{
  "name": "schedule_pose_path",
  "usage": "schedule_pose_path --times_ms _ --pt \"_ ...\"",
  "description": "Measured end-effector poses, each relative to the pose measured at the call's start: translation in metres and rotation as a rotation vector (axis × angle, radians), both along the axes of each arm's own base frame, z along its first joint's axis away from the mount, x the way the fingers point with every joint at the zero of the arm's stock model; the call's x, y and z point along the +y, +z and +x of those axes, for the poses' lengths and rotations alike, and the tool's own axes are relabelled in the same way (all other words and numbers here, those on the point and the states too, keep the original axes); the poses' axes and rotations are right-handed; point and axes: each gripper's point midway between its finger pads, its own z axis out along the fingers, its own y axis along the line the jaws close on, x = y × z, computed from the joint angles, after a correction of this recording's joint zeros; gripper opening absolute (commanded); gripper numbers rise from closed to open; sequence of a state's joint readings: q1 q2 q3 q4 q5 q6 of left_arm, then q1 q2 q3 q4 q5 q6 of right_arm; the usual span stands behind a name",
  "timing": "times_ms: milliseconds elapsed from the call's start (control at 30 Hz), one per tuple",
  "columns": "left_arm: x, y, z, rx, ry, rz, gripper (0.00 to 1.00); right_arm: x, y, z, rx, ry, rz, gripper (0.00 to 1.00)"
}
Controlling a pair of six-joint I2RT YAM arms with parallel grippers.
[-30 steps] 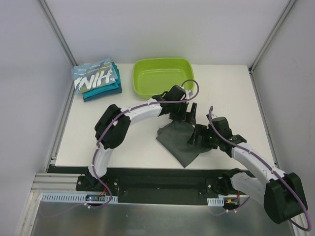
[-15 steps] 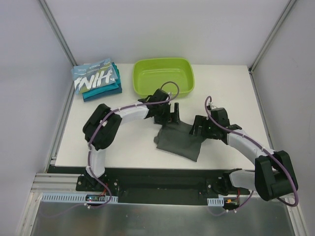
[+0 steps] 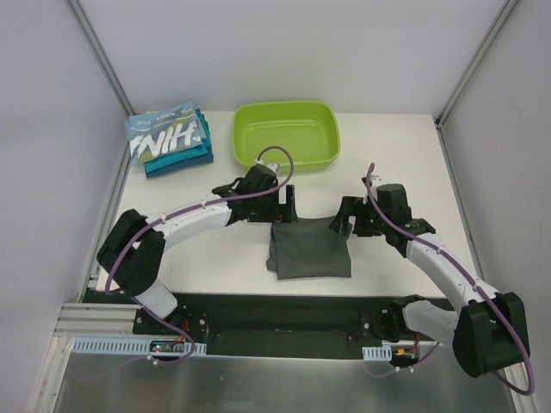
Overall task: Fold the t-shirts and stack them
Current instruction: Fold the long partially folded tshirt into a neat square
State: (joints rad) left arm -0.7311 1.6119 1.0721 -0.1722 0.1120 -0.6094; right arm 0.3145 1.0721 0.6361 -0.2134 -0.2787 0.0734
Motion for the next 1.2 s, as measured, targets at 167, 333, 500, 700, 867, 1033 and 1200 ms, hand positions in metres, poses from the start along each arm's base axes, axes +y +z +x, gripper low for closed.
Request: schedule_pose_path --times_ms 167,333,500,700,867,1033,1200 --pt "0.016 -0.012 -0.013 0.014 0.011 0.030 0.99 0.002 -0.018 -0.003 0.063 0.024 -0.016 0.96" --pt "0.023 -0.032 -0.024 0.070 0.015 0.062 0.99 0.001 -0.027 -0.004 0.067 0.022 -0.019 0.96" --pt "0.021 -0.051 -0.029 0.131 0.019 0.077 0.96 0.003 -0.040 0.001 0.094 0.022 -0.024 0.96" --pt "0.016 -0.061 -0.025 0.154 0.036 0.073 0.88 0.000 -0.047 0.001 0.092 0.005 -0.036 0.96" --pt "0.011 -0.061 -0.023 0.160 0.042 0.051 0.88 0.000 -0.052 0.006 0.076 0.008 -0.043 0.96" --pt "0.006 -0.060 -0.022 0.165 0.043 0.035 0.85 0.009 -0.066 0.015 0.103 0.037 -0.026 0.97" --pt "0.003 -0.061 -0.021 0.167 0.042 0.031 0.81 0.025 -0.063 0.023 0.109 0.079 0.043 0.94"
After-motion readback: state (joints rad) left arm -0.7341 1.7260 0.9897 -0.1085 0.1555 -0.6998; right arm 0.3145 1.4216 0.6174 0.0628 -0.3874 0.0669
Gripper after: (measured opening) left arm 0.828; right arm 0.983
